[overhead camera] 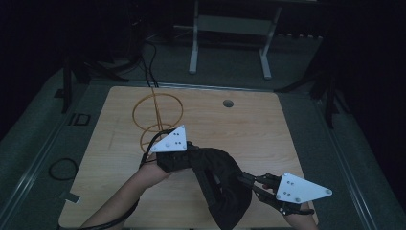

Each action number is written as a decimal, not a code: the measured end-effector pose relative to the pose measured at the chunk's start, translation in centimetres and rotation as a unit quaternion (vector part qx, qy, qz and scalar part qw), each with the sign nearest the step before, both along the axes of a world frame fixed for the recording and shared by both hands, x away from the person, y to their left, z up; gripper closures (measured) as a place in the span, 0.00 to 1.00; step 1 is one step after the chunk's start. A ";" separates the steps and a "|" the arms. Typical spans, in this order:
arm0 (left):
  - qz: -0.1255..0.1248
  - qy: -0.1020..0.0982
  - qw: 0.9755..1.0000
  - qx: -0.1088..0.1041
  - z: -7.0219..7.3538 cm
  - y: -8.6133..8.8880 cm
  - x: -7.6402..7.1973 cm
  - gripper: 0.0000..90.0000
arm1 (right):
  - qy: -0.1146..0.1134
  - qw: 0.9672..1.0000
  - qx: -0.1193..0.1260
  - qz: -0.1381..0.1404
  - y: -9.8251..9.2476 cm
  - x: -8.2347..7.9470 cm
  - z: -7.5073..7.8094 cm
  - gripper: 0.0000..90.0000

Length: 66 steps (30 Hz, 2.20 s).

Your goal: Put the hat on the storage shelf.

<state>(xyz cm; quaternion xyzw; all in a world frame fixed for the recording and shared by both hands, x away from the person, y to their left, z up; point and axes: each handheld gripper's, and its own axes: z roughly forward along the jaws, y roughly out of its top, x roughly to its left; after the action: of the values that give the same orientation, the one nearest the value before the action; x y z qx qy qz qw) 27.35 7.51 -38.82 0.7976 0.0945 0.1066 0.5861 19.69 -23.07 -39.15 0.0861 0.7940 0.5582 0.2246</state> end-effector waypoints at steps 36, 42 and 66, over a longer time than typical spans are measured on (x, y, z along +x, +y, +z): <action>0.167 -0.022 0.984 0.063 -5.0 9.2 -5.1 0.76 | -0.009 0.987 0.109 -0.118 -2.2 5.2 5.1 0.98; 0.199 -0.012 0.978 0.055 -7.6 11.9 -5.9 0.77 | -0.010 0.987 0.112 -0.118 -0.5 7.0 5.9 0.98; 0.372 0.058 0.926 0.017 -15.9 18.4 -8.0 0.02 | 0.014 0.987 0.092 -0.129 7.4 14.9 8.8 0.98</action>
<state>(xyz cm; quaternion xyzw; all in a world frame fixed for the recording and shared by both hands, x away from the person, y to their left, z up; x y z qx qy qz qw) 19.33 25.89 -54.69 0.7195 0.4166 0.2725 0.4843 34.55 -15.67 -30.34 0.2159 0.7247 0.5939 0.2745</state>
